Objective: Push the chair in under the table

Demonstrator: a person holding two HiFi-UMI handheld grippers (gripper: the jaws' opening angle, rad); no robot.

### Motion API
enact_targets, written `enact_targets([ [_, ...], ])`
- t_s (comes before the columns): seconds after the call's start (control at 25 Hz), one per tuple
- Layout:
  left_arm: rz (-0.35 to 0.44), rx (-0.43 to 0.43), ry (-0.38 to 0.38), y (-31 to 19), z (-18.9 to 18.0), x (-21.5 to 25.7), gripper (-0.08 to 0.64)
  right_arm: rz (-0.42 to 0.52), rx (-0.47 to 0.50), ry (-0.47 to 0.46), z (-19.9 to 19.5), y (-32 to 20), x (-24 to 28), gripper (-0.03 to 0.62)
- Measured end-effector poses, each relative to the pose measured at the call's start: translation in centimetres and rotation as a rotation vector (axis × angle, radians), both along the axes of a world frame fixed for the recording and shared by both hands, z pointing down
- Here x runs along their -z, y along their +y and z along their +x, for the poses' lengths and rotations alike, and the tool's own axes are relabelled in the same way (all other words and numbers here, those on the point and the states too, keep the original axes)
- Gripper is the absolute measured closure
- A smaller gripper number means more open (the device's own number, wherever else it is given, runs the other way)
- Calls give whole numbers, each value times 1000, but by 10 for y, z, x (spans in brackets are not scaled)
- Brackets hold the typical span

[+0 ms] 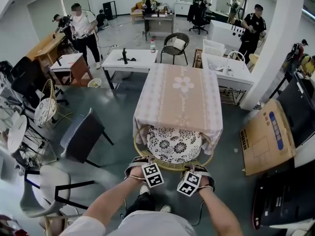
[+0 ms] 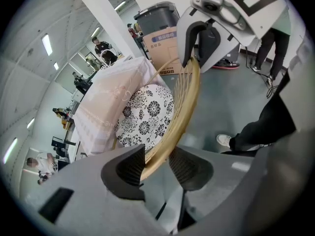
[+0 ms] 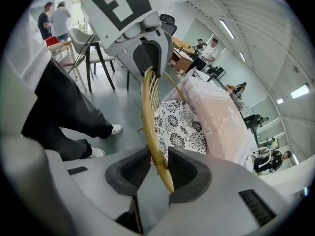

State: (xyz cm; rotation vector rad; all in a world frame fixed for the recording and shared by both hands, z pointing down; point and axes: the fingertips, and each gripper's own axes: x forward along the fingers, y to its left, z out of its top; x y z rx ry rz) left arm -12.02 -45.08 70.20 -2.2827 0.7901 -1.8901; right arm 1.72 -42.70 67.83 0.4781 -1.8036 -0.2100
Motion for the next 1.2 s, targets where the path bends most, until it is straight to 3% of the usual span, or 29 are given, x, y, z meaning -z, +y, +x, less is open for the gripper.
enact_targets([
  [0.4,64,114,55,7,-2,10,402,-14,-167,-153,5,7,19,482],
  [0.56,81,175,120,13,0,21,402,-23,-269,-302,2,9,40,487],
  [0.72,79,271,274,24,9,41,403,-26,-380,-471,-3,7,66,521],
  [0.88,100,382,496,31,30,82,421,-21,-515,-628,-3,7,88,555],
  [1.04,142,461,715,37,55,130,457,-2,-542,-735,-10,14,115,566],
  [1.2,204,482,838,42,71,172,497,21,-545,-822,-13,23,142,575],
])
